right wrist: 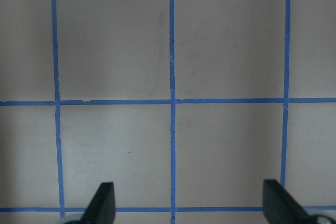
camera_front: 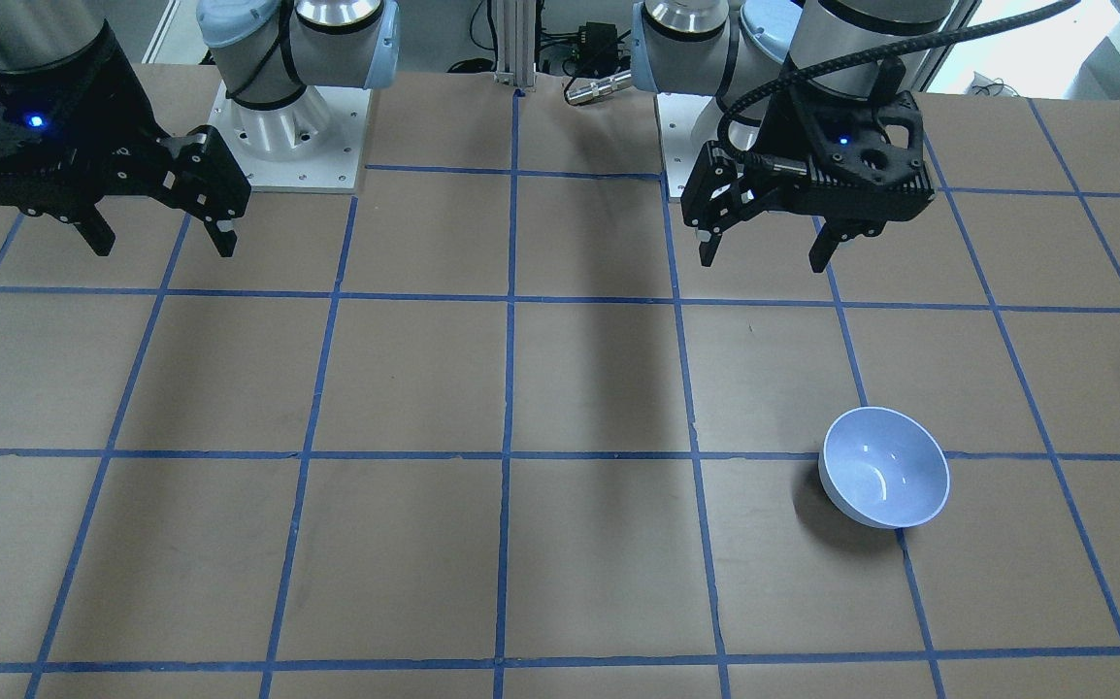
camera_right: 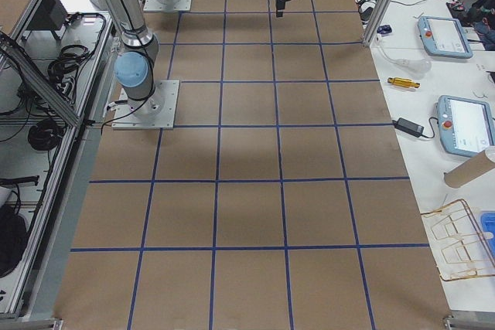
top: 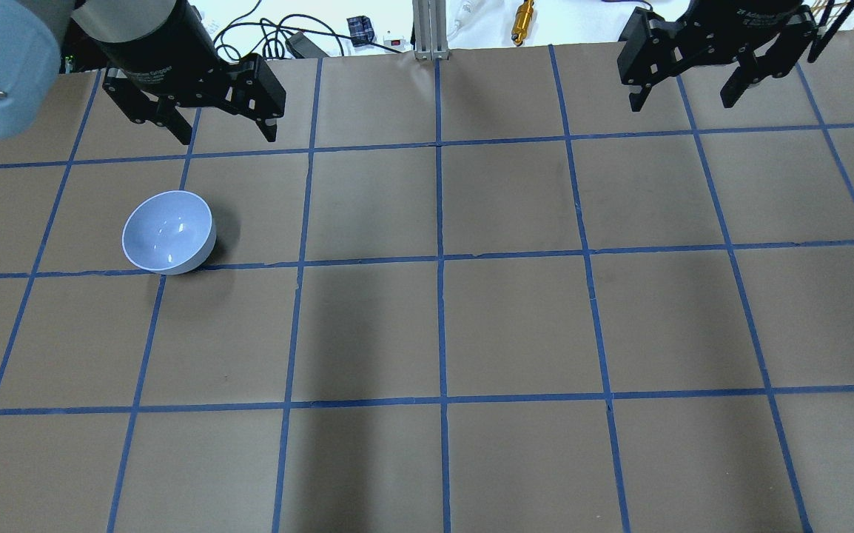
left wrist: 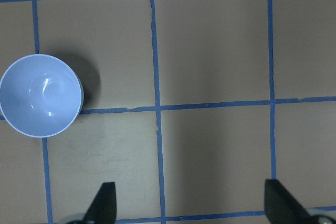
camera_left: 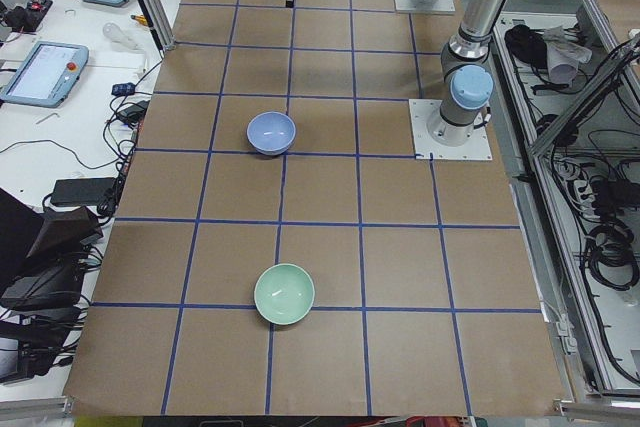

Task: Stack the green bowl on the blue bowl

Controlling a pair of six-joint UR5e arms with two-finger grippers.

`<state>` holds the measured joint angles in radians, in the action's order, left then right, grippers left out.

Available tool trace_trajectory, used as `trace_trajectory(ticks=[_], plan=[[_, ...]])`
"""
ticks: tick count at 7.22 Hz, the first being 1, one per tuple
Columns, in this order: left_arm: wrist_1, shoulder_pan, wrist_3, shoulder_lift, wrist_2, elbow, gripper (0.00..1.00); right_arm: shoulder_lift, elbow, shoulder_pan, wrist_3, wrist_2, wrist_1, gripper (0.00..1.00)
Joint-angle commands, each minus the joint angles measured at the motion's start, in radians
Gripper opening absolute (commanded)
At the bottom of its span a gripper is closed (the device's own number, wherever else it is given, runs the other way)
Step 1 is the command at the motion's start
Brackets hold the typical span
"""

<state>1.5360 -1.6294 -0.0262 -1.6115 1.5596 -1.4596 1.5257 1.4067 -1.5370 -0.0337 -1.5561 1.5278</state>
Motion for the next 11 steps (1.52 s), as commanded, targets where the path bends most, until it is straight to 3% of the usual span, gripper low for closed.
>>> trace_trajectory(ticks=[1, 7, 11], plan=[[0.001, 0.0, 0.0, 0.001, 0.0, -0.002, 1.0, -0.001, 0.0, 0.0, 0.0, 0.001, 0.0, 1.0], [0.012, 0.006, 0.04, 0.004, 0.002, -0.004, 1.0, 0.001, 0.0, 0.0, 0.0, -0.001, 0.0, 1.0], [0.114, 0.144, 0.482, 0.027, 0.008, -0.005, 1.0, -0.001, 0.0, 0.0, 0.0, -0.001, 0.0, 1.0]])
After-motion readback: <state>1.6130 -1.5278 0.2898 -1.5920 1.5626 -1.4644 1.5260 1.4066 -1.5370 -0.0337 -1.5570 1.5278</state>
